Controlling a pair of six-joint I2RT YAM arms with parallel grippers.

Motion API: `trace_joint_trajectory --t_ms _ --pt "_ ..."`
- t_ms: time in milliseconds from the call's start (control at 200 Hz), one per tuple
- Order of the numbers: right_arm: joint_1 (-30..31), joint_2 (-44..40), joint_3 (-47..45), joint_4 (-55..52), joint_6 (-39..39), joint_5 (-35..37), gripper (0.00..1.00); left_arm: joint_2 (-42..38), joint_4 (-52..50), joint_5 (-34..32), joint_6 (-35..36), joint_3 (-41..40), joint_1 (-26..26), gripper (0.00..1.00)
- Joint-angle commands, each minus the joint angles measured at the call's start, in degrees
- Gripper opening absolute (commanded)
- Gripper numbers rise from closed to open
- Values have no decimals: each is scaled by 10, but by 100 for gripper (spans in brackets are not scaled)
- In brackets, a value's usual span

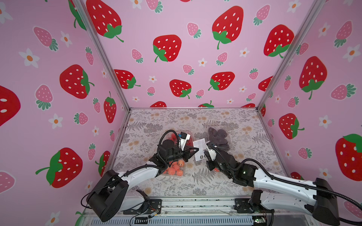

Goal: Label fruit boxes
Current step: Tear off the label from the label sticker, then place the label sticker at the center of the board.

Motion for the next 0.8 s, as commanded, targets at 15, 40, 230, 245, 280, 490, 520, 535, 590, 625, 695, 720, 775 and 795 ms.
trace_joint_trajectory --t_ms 15,40,230,245,280,490,520,535,590,625,695,720,775,795 --pt "2 -27 -14 -13 9 13 0 -15 -3 -9 4 11 -1 0" --pt "2 -33 -16 -15 7 15 0 -13 -6 -10 2 12 -2 0" --pt "-24 -71 -14 -48 -5 35 0 19 -189 -139 -26 66 -51 0" --pt "-28 -72 -14 -49 -6 31 0 22 -191 -140 -32 67 -54 0" --pt "-39 -75 -15 -51 -7 22 0 30 -194 -142 -47 69 -63 0" --pt "-92 -71 -13 -60 -6 -50 0 117 -292 -183 -61 124 -113 0" --pt "-95 -68 -12 -60 -7 -57 0 131 -301 -183 -61 129 -114 0" --pt "-97 -67 -12 -59 -7 -59 0 139 -305 -182 -62 132 -115 0" --pt "-101 -60 -11 -59 -9 -60 0 155 -309 -187 -64 136 -117 0" --pt "-105 -55 -10 -59 -9 -62 0 160 -315 -193 -62 139 -119 0" --pt "-112 -47 -8 -59 -10 -71 0 165 -335 -212 -57 147 -125 1" --pt "-115 -45 -8 -59 -10 -74 0 165 -340 -219 -54 149 -127 2" --pt "-118 -41 -6 -58 -11 -80 0 164 -353 -230 -51 155 -133 10" --pt "-118 -40 -6 -58 -11 -80 0 163 -356 -233 -49 158 -135 15"
